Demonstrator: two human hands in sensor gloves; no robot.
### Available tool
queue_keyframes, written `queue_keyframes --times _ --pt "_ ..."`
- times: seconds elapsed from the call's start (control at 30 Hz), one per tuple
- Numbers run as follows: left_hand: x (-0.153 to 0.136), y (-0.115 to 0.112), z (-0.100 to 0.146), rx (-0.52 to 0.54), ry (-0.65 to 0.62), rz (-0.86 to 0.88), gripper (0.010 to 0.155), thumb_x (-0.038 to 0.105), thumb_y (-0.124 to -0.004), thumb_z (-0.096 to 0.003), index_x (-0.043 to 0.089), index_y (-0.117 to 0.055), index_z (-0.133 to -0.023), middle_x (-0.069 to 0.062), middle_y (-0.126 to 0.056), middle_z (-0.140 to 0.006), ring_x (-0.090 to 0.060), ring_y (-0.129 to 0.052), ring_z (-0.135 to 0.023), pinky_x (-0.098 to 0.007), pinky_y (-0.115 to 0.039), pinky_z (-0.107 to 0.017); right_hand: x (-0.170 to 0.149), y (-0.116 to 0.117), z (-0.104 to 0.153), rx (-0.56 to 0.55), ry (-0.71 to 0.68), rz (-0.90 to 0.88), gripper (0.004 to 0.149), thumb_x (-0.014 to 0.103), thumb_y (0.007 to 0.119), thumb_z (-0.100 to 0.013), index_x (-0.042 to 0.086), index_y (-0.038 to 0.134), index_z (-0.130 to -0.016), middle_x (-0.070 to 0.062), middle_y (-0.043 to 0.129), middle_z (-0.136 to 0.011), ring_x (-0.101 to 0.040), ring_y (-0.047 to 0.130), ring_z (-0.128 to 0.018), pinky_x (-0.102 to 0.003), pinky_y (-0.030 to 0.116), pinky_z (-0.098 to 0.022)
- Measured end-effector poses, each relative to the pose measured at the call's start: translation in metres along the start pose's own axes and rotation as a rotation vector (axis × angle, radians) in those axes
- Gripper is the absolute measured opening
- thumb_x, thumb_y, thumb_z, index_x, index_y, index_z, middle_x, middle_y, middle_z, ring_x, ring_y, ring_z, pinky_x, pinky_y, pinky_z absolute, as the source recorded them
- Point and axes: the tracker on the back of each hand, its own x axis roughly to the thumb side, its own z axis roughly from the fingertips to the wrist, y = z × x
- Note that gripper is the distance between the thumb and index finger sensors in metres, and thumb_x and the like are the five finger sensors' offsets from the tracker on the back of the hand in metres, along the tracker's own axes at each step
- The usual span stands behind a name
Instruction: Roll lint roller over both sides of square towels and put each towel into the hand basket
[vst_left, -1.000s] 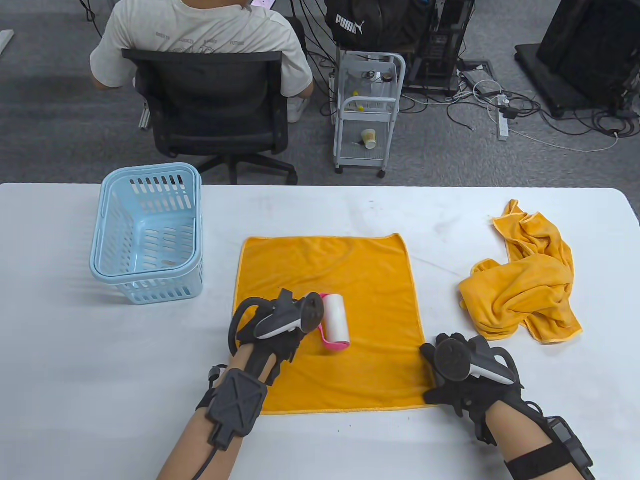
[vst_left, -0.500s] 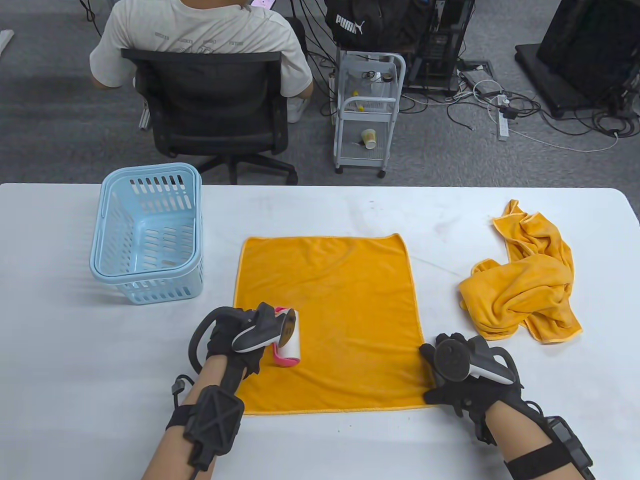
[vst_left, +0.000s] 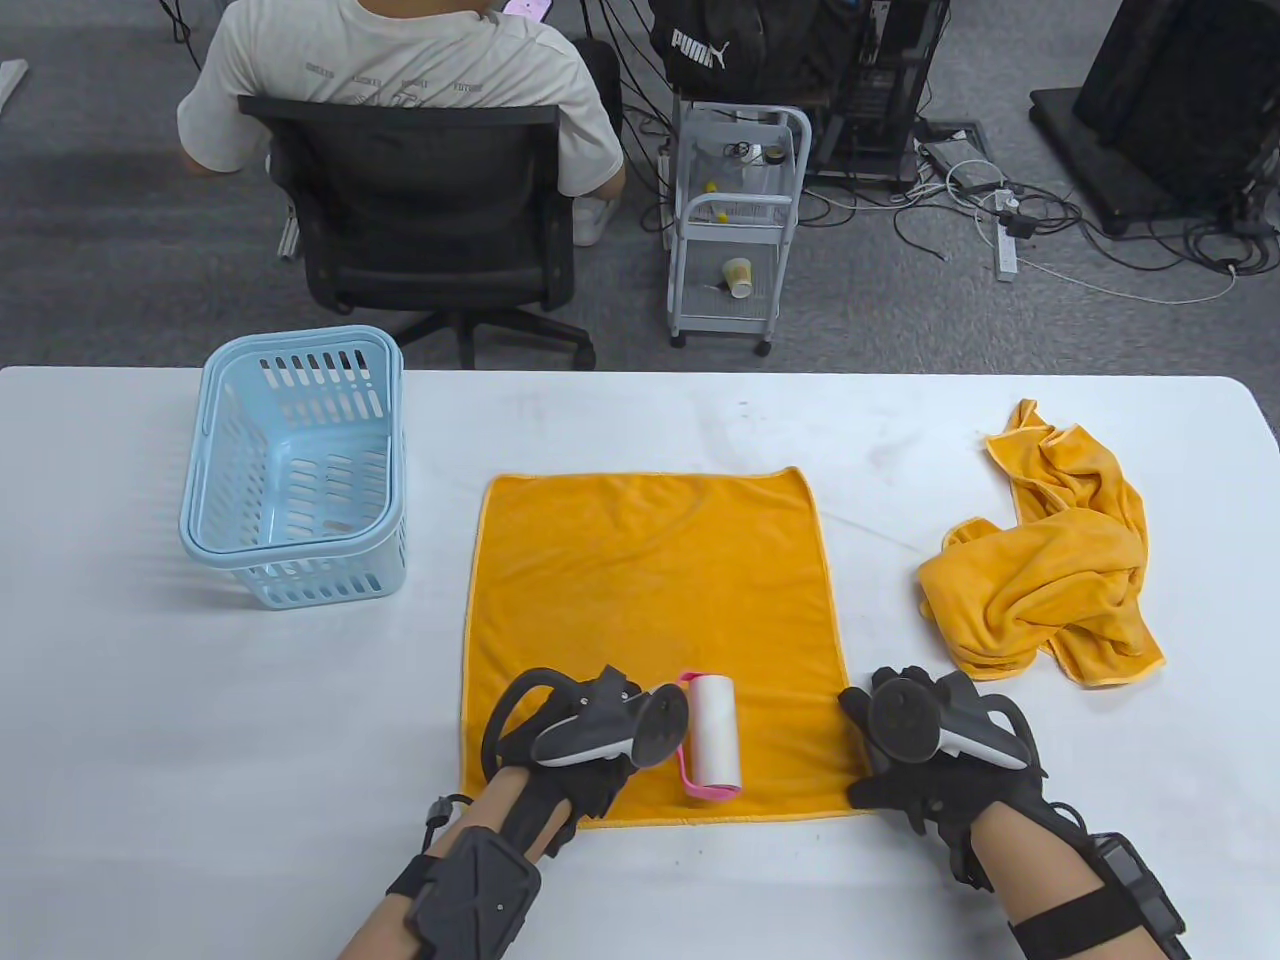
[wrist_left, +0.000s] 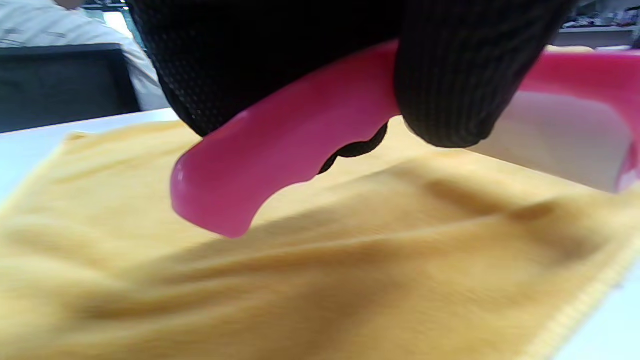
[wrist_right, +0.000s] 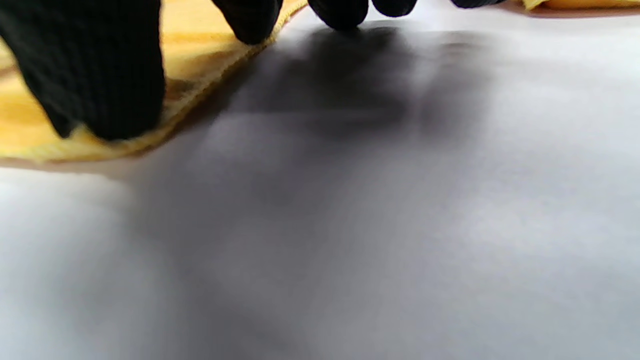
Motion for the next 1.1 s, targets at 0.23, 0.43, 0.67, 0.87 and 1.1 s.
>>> queue_keyframes --times 0.23,0.43,0.67,0.87,1.1 --pt "-0.032 -0.014 0.007 -0.102 0.059 -0.069 0.058 0.044 -0.088 -0.0423 0.036 -0.069 -0.096 0.008 -0.09 -0.092 -0.025 -0.101 -0.079 -0.051 -0.083 -0.063 0.0 0.0 0.0 0.001 0.002 -0.002 0.094 0.06 0.087 -0.041 0.023 0.039 -0.114 -0.023 0.032 -0.116 -0.054 0.03 -0.104 -0.073 0.043 -0.068" --pt "-0.094 -0.026 0.043 -0.173 0.212 -0.15 0.058 0.042 -0.089 -0.0418 0.038 -0.069 -0.096 0.009 -0.09 -0.093 -0.025 -0.1 -0.082 -0.053 -0.082 -0.065 0.0 0.0 0.0 0.002 0.0 0.001 0.094 0.06 0.087 -0.042 0.023 0.039 -0.114 -0.024 0.032 -0.116 -0.054 0.03 -0.104 -0.073 0.043 -0.068" --pt "-0.139 -0.04 0.072 -0.199 0.3 -0.113 0.058 0.043 -0.087 -0.0426 0.039 -0.067 -0.097 0.011 -0.086 -0.095 -0.023 -0.097 -0.086 -0.052 -0.08 -0.068 -0.001 0.0 0.0 0.001 0.003 0.0 0.094 0.06 0.087 -0.041 0.023 0.039 -0.114 -0.023 0.032 -0.116 -0.054 0.03 -0.104 -0.073 0.043 -0.068" --pt "-0.191 -0.05 0.092 -0.084 0.482 0.086 0.059 0.046 -0.085 -0.044 0.037 -0.062 -0.098 0.009 -0.081 -0.098 -0.023 -0.096 -0.086 -0.048 -0.081 -0.067 -0.001 0.001 0.0 0.001 0.007 0.0 0.094 0.06 0.087 -0.041 0.023 0.039 -0.114 -0.023 0.032 -0.116 -0.054 0.03 -0.104 -0.073 0.043 -0.068" --pt "-0.248 -0.069 0.111 -0.076 0.727 0.153 0.059 0.048 -0.084 -0.045 0.034 -0.063 -0.098 0.006 -0.081 -0.098 -0.024 -0.097 -0.084 -0.044 -0.085 -0.063 -0.001 0.001 0.0 0.001 0.009 -0.002 0.094 0.06 0.087 -0.041 0.024 0.039 -0.114 -0.023 0.032 -0.116 -0.054 0.03 -0.104 -0.073 0.043 -0.068"
